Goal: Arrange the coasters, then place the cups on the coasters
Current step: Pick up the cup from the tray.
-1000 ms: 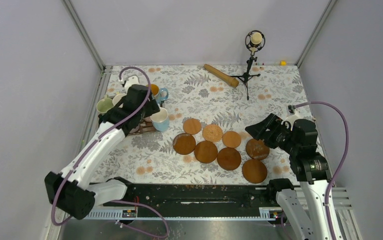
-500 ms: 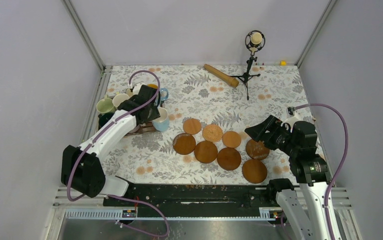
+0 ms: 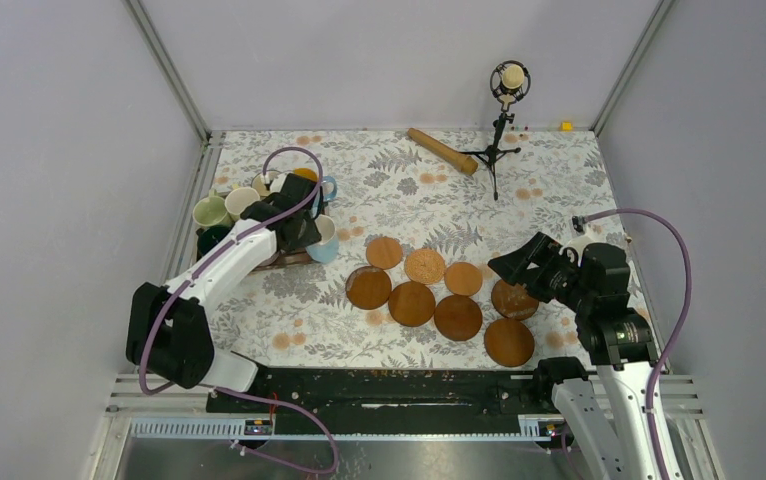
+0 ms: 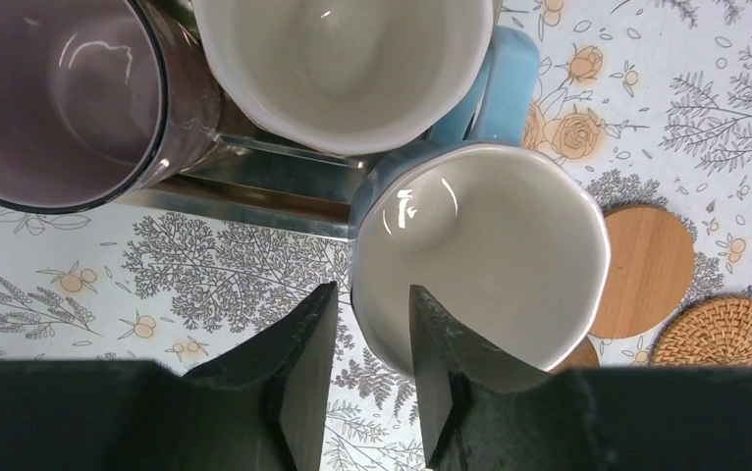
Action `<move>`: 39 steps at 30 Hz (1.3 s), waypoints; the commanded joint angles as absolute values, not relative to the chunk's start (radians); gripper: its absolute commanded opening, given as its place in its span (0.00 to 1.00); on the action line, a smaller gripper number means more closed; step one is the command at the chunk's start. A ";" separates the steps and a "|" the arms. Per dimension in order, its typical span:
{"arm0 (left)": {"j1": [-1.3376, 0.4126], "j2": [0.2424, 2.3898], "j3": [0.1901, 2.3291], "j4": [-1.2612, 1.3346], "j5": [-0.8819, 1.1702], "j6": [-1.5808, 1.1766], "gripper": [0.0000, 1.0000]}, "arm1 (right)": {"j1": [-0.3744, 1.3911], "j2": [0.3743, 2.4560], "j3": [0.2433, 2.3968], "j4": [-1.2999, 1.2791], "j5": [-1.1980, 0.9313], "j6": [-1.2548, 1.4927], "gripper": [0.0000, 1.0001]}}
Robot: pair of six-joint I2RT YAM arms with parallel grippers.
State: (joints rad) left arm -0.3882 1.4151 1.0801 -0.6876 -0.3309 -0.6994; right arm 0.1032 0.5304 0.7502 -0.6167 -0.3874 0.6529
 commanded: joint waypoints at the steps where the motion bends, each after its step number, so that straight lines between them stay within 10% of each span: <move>1: -0.383 1.415 1.073 -0.683 -0.304 -0.703 0.32 | 0.107 0.521 0.740 -0.587 -0.400 0.649 0.84; 12: -0.384 1.346 1.087 -0.751 -0.313 -0.684 0.00 | 0.108 0.498 0.731 -0.598 -0.369 0.638 0.84; 25: -0.421 1.163 1.102 -0.666 -0.105 -0.448 0.00 | 0.108 0.493 0.736 -0.613 -0.374 0.631 1.00; 39: -0.526 1.486 1.413 -0.620 0.192 -0.118 0.00 | 0.107 0.461 0.739 -0.633 -0.377 0.635 0.99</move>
